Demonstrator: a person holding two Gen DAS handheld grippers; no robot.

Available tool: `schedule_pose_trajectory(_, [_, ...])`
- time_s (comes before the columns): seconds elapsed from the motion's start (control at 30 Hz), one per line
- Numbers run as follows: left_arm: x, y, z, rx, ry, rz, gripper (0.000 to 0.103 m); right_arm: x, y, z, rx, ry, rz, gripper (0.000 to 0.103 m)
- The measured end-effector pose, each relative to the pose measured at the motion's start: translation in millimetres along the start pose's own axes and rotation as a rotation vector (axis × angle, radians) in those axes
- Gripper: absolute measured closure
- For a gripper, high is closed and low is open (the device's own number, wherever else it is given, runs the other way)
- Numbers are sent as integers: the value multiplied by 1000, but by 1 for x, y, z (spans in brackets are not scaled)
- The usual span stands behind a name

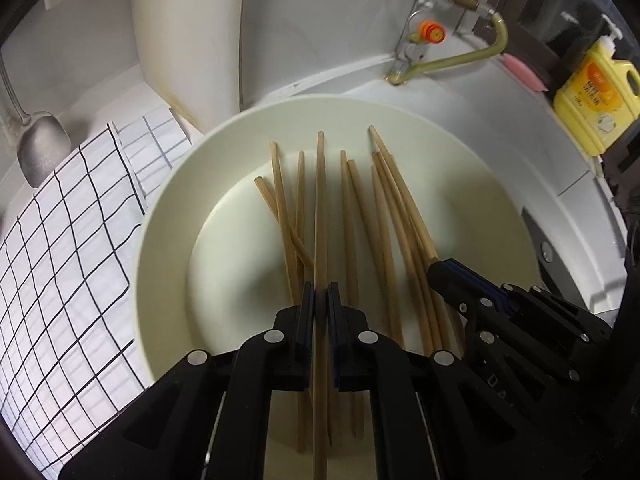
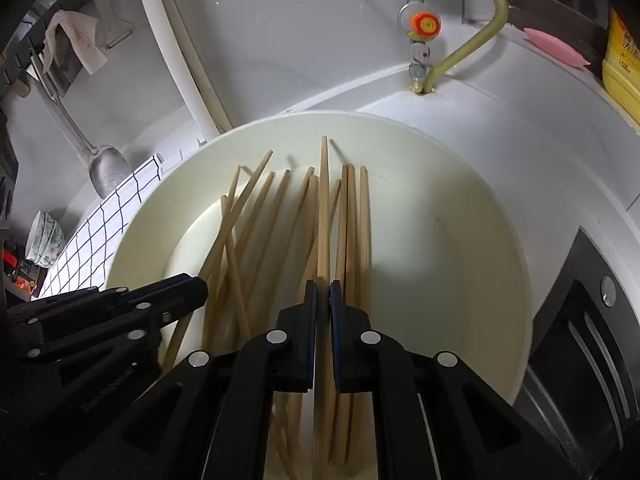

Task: Organize utensils
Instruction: 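Open the right tool while the left tool opens, dropping both chopsticks into the basin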

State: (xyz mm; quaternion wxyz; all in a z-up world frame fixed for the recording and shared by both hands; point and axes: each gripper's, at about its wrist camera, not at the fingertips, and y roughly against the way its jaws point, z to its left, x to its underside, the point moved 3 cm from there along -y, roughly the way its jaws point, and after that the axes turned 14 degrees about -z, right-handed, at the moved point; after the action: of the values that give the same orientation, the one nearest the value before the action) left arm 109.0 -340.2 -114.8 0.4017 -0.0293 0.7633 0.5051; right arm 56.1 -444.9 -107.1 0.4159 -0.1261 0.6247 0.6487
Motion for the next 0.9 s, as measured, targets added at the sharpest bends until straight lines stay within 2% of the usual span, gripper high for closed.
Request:
schedule_pose_trajectory(0.27, [1, -13, 4, -37, -4, 36, 95, 0, -2, -3, -7, -9, 13, 97])
schedule_pose_trajectory(0.33, [-2, -8, 8, -55, -5, 26, 88, -3, 1, -5, 2, -6, 2, 93])
schedule_pose_trajectory(0.37, [-3, -6, 9, -64, -7, 21, 73, -5, 4, -5, 7, -6, -6, 92])
schedule_pose_trajectory(0.4, [-5, -3, 12, -80, -8, 13, 64, -7, 7, -6, 12, -7, -11, 91])
schedule_pose_trajectory(0.43, [-7, 1, 15, -96, -8, 2, 43, -8, 9, -7, 15, -8, -14, 89])
schedule_pose_trajectory(0.47, [-9, 7, 18, -110, -3, -18, 33, -9, 13, -8, 16, -10, -19, 88])
schedule_pose_trajectory(0.67, [-15, 32, 34, -156, 23, -49, 24, -10, 35, -5, 23, -5, -43, 77])
schedule_pose_trajectory(0.9, [-15, 58, 34, -161, 24, -66, 24, -8, 58, 0, 29, -12, -53, 72])
